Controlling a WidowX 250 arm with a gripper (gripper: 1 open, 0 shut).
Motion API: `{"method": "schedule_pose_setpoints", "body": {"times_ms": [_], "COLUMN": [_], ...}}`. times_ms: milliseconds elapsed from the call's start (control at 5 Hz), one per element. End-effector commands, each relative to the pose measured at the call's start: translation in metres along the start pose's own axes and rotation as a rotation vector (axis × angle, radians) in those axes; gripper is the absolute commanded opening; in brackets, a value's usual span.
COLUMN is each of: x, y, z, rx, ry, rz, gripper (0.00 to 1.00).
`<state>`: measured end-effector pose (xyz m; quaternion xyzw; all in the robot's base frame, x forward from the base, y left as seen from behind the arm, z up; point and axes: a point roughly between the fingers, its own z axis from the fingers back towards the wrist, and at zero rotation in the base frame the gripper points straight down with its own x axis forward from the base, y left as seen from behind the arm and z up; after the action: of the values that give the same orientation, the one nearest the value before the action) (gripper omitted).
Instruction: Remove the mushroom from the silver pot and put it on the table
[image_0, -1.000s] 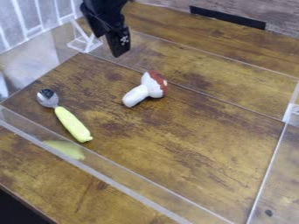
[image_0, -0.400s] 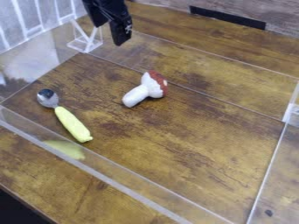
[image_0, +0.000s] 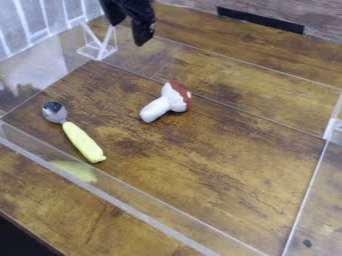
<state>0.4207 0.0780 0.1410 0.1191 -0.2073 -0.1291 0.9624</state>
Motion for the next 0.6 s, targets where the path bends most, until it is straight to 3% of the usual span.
{"method": "schedule_pose_setpoints", "body": {"times_ms": [0,400], "x": [0.012,0.022], "y": [0.008,0.012], "z": [0.010,0.012], "rx": [0.031,0.066], "ry": [-0.060,-0.077], "rz": [0.007,0.015], "gripper": [1.00,1.00]}}
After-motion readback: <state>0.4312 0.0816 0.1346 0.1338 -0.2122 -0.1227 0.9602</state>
